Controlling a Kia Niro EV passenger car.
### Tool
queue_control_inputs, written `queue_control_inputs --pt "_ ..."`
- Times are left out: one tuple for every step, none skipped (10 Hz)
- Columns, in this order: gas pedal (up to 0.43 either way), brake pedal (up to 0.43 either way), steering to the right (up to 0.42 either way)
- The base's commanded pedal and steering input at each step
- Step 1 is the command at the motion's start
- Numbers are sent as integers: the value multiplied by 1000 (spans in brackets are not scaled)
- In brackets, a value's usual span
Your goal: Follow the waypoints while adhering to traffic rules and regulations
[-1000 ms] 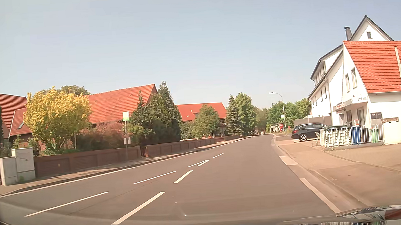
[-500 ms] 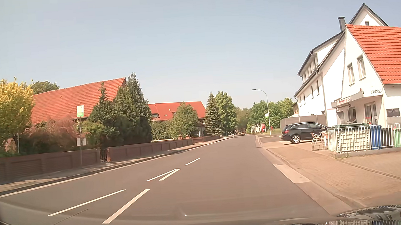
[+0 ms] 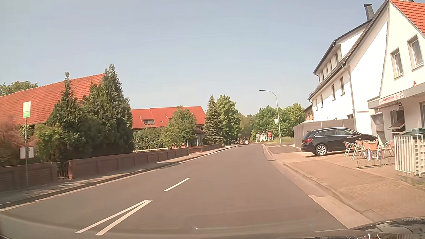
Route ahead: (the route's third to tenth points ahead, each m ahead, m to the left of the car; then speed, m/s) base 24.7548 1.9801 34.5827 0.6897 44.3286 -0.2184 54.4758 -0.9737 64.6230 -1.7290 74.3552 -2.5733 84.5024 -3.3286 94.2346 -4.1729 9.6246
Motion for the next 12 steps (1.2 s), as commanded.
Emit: queue_control_inputs --pt "339 0 24" --pt "339 0 23" --pt "339 0 22" --pt "331 0 22" --pt "319 0 22" --pt "299 0 22" --pt "299 0 21" --pt "299 0 19" --pt "287 0 18" --pt "287 0 17" --pt "287 0 16" --pt "287 0 15"
